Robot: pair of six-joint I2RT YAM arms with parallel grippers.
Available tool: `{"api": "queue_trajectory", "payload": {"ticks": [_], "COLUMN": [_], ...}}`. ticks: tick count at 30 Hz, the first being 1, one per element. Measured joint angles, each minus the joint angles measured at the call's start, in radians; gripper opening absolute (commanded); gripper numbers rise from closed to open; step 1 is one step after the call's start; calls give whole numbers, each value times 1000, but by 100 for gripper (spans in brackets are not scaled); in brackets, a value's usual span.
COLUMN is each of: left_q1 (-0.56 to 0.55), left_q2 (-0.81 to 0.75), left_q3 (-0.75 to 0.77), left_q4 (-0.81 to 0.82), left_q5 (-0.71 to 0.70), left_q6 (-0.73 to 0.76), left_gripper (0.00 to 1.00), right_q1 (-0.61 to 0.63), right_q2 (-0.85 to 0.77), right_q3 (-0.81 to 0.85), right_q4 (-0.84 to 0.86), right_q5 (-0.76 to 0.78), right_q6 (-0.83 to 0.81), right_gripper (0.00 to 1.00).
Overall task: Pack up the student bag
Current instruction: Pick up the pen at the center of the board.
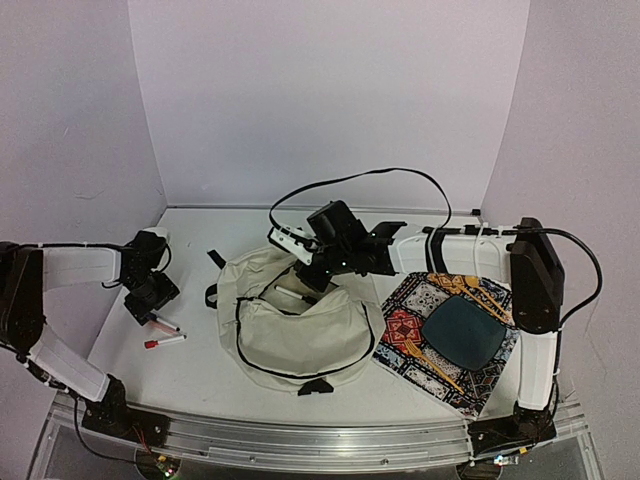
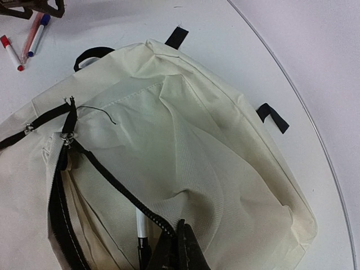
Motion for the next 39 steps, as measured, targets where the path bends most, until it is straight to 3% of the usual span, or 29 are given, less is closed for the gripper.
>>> {"api": "queue_trajectory", "payload": {"ticks": [5,23,30,39], "left_q1": [9,15,17,26], "left_q2": [105,163,215,221], "left_q3": [35,78,102,111], "left_q4": [-4,-14,-12,-14], "left_q5": [3,5,28,61], "left_q6": [-8,-10,-2,33], "left_gripper": [68,60,48,41], "right_q1": [0,0,0,0], "right_q2": [0,0,0,0], "right_q3": [0,0,0,0], "right_q4": [0,0,0,0], "right_q5": [1,3,4,4], "right_q6": [0,0,0,0], "right_gripper": [1,1,1,1]}}
